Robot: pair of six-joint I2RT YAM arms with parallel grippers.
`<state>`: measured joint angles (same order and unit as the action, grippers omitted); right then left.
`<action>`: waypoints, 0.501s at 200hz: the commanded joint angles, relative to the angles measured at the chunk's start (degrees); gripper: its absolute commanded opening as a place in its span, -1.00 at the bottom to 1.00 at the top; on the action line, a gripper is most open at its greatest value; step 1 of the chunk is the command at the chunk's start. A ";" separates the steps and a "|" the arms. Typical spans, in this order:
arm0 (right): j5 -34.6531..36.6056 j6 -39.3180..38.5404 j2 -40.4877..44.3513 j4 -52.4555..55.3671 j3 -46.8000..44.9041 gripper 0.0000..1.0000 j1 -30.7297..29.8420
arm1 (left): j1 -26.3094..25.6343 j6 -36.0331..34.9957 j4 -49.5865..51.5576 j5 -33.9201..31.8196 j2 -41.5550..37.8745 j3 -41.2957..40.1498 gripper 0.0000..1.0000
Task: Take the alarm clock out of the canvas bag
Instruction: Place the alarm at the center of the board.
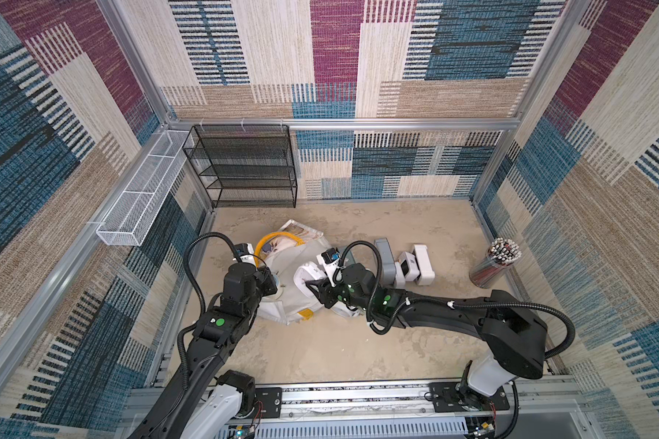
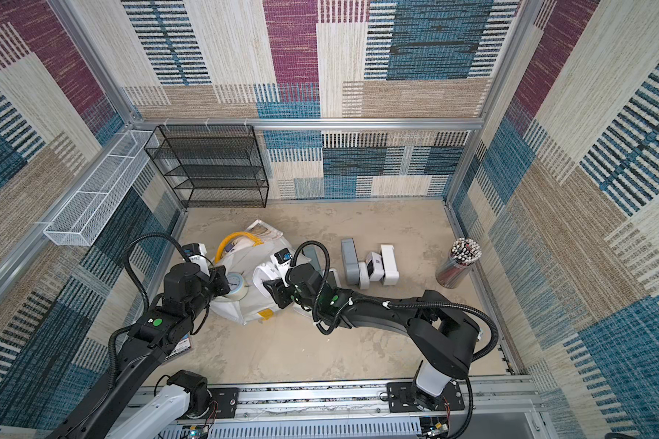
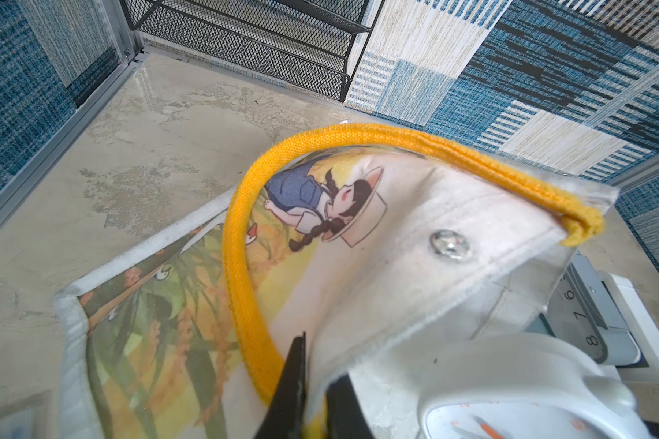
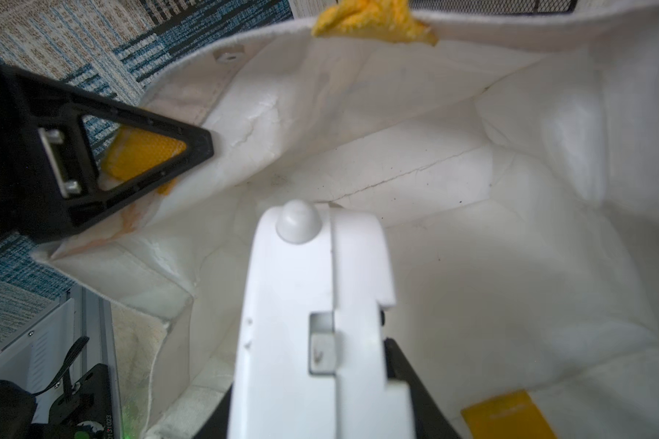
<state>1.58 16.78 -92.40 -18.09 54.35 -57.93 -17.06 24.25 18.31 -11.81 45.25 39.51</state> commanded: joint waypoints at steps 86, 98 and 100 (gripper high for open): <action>4.08 -1.56 13.51 -4.50 -11.96 -0.53 -0.05 | -0.02 1.00 2.16 -1.77 -0.52 -0.11 -1.00; 4.89 -1.75 14.94 -4.33 -13.15 -0.52 -0.05 | -0.12 0.94 2.22 -1.74 -0.52 -0.16 -1.00; 5.02 -1.81 15.20 -4.26 -13.35 -0.52 -0.05 | -0.09 0.97 2.25 -1.72 -0.52 -0.14 -1.00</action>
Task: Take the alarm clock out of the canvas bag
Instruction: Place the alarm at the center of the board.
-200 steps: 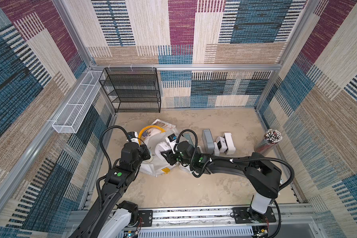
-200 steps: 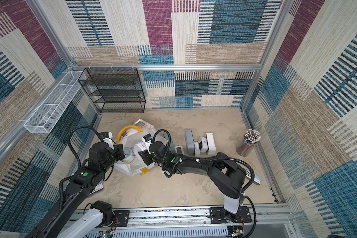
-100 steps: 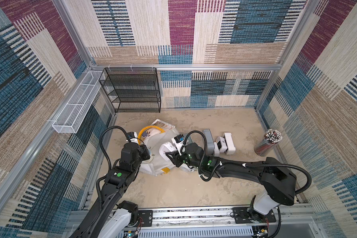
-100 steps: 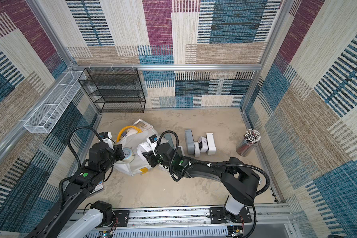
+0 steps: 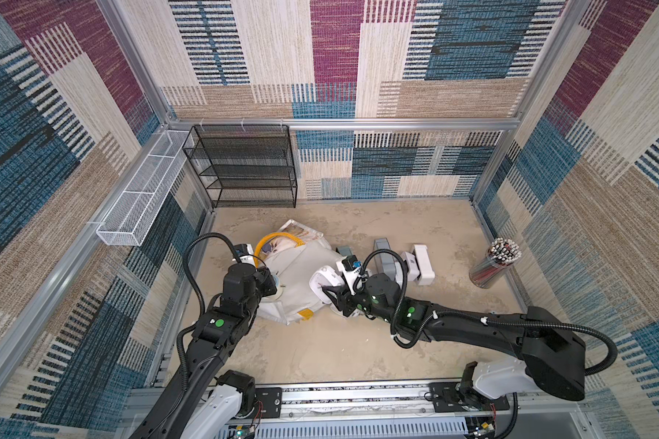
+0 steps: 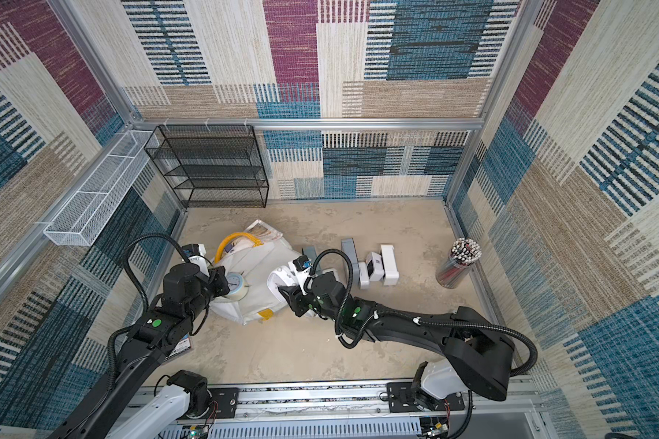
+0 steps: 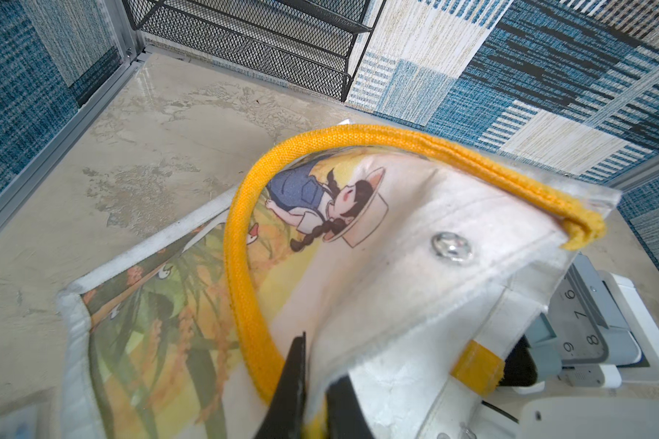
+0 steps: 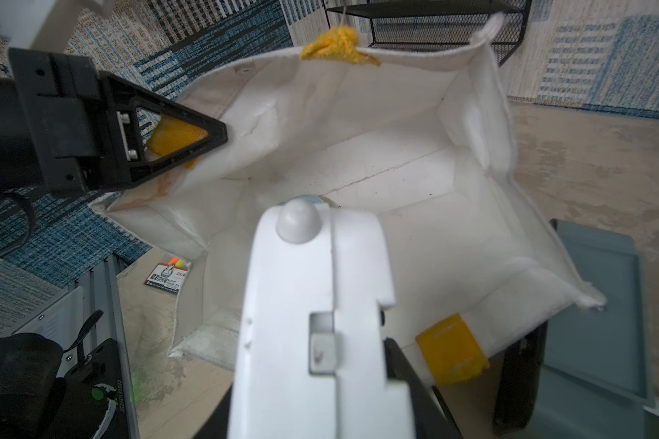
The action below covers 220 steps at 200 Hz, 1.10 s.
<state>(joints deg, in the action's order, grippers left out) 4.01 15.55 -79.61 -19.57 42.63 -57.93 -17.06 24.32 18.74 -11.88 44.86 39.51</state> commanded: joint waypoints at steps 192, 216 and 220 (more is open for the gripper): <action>10.64 7.48 19.81 6.22 -17.84 -0.40 3.42 | -0.09 0.45 1.83 -2.12 -0.59 0.05 -1.00; 10.07 9.61 22.12 7.74 -19.50 -0.40 5.15 | -0.17 0.54 1.71 -2.01 -0.48 -0.04 -1.00; 9.84 9.86 22.53 7.89 -19.83 -0.40 5.49 | -0.12 0.50 1.69 -1.97 -0.48 -0.05 -1.00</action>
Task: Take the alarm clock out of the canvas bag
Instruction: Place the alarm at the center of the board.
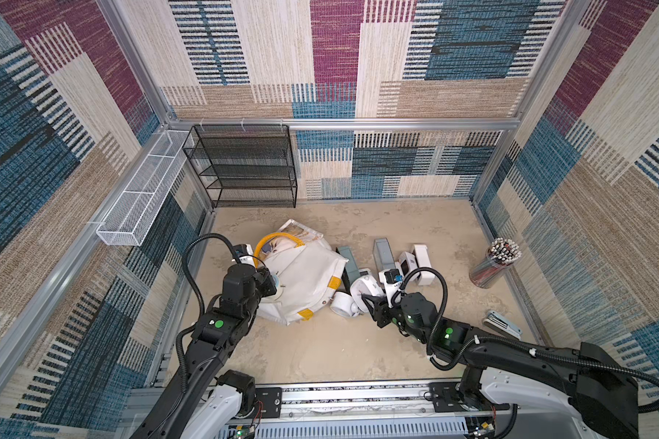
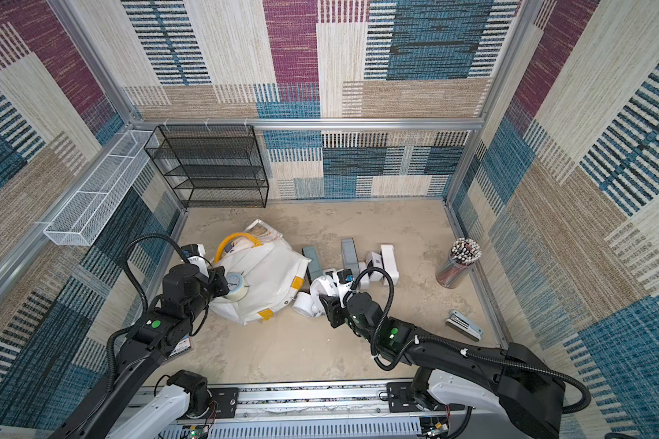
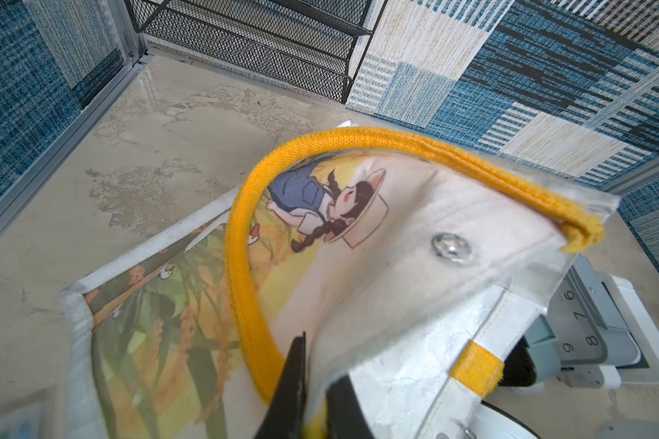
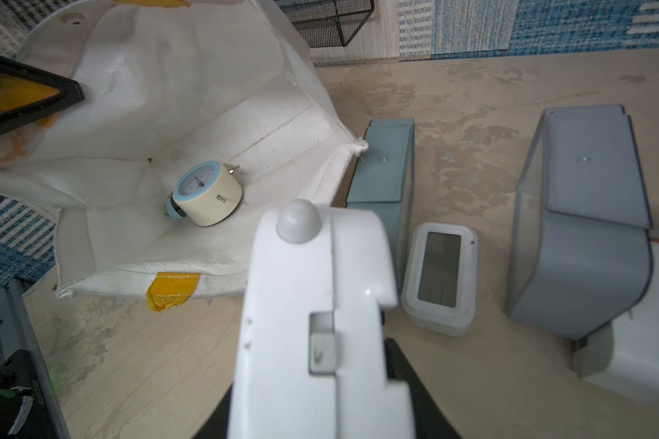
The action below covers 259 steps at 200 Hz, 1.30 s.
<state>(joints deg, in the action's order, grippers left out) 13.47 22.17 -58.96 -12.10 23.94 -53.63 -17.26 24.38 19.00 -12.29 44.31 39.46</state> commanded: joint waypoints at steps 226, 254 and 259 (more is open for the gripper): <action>-8.94 10.08 -2.74 6.90 -2.43 -0.29 10.42 | -0.05 0.73 1.43 -1.20 -0.10 0.00 -1.00; -9.16 10.52 -3.18 7.78 -2.41 -0.21 11.25 | -0.06 0.76 1.47 -1.23 -0.03 0.00 -1.00; -9.37 10.60 -3.39 7.87 -2.41 -0.20 11.47 | -0.05 0.76 1.47 -1.18 -0.04 0.00 -1.00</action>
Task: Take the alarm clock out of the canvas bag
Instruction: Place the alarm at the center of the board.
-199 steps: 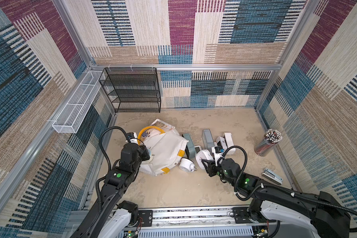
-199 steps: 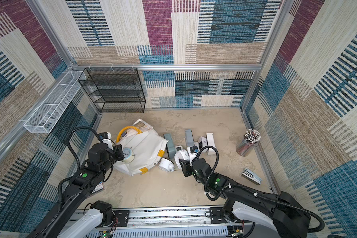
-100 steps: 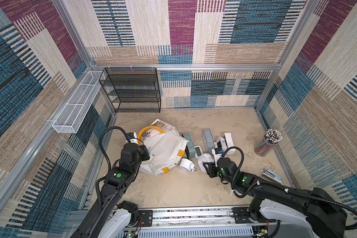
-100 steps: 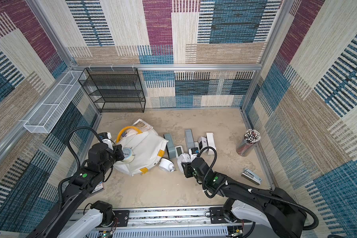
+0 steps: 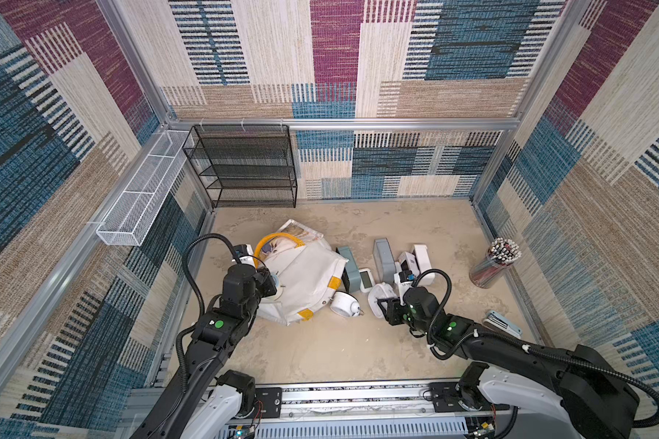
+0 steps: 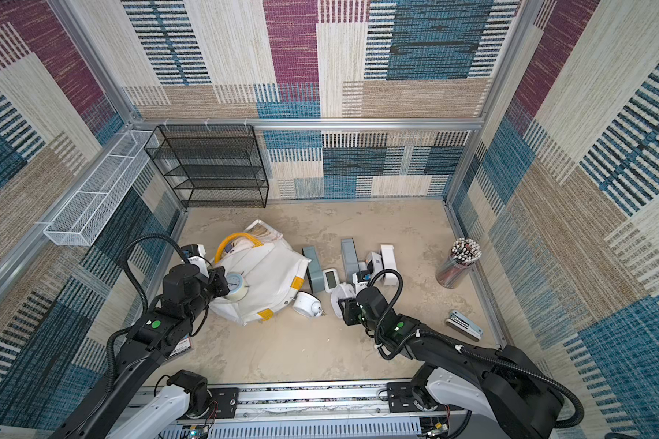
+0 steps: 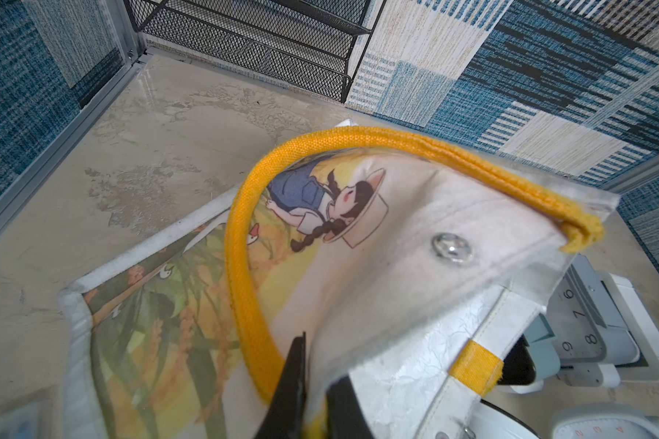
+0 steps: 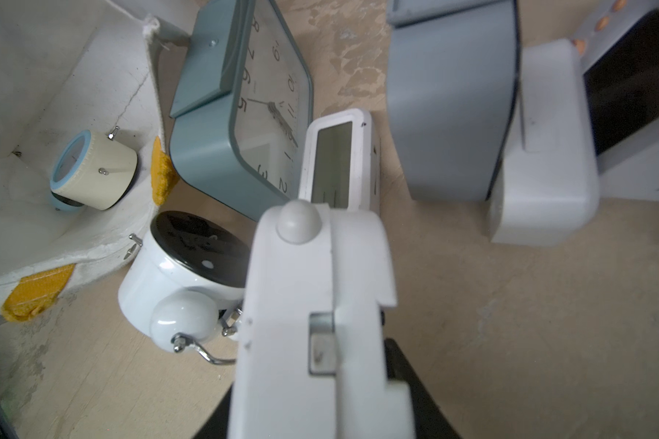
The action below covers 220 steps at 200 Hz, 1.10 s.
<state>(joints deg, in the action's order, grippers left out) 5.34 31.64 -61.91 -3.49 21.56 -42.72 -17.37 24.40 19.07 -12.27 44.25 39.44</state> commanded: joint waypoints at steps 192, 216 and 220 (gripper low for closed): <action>5.22 2.46 0.95 6.02 3.04 0.72 2.03 | -0.21 1.00 1.60 -1.61 -0.26 -0.04 -1.00; 6.80 2.68 1.71 7.51 3.55 0.76 2.03 | -0.21 1.05 1.57 -1.80 -0.39 -0.21 -1.00; 6.93 2.72 1.81 7.68 3.64 0.77 2.03 | -0.21 1.06 1.54 -1.79 -0.31 -0.19 -1.00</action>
<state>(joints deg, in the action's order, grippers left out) 9.65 33.58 -60.77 2.57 24.38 -40.64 -17.63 24.45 19.11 -12.86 44.05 39.42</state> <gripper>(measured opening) 0.877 0.101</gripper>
